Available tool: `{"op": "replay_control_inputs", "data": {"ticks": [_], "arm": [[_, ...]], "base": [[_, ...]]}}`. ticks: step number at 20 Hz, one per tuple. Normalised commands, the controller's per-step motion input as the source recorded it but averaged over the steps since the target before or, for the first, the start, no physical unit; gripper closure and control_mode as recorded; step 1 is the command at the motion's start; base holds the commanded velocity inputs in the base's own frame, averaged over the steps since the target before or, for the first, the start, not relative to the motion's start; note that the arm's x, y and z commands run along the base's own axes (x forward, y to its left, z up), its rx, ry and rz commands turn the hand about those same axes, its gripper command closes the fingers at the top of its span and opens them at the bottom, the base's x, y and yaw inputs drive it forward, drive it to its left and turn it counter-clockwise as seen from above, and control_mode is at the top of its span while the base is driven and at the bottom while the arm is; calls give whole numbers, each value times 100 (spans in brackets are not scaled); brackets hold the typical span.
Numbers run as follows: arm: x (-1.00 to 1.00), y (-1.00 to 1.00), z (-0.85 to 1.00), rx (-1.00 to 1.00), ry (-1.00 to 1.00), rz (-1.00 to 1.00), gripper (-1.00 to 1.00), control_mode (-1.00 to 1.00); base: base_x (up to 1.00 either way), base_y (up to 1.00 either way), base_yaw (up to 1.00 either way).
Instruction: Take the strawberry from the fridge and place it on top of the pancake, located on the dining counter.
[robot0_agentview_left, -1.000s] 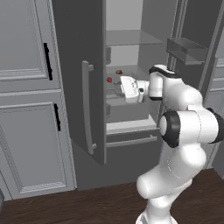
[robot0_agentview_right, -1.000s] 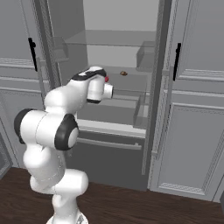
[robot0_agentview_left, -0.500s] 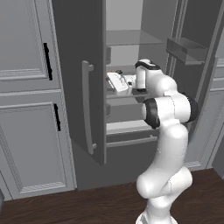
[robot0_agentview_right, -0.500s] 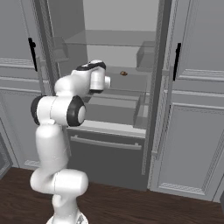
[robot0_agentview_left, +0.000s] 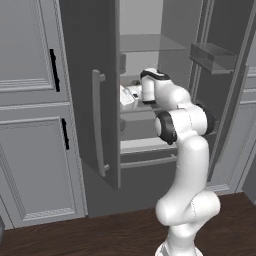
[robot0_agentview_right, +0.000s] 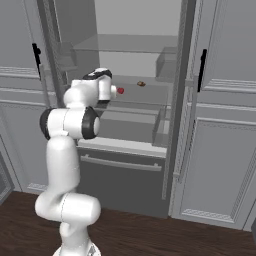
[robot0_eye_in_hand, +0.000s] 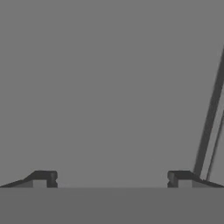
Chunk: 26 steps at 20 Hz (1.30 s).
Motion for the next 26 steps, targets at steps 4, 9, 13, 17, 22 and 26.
{"op": "replay_control_inputs", "data": {"ticks": [4,9,13,17,22,26], "arm": [[-20,69,0,0,0,-4,-100,-100],[-20,73,0,0,0,-13,-100,-100],[-12,71,0,0,-1,-19,-100,-100],[-1,61,0,-2,0,-14,-100,-100],[0,38,0,-3,0,-6,-100,-100],[0,13,0,-1,0,-1,-100,-100]], "base": [[0,0,0],[0,0,0],[0,0,0],[0,0,0],[0,0,0],[0,0,0]]}}
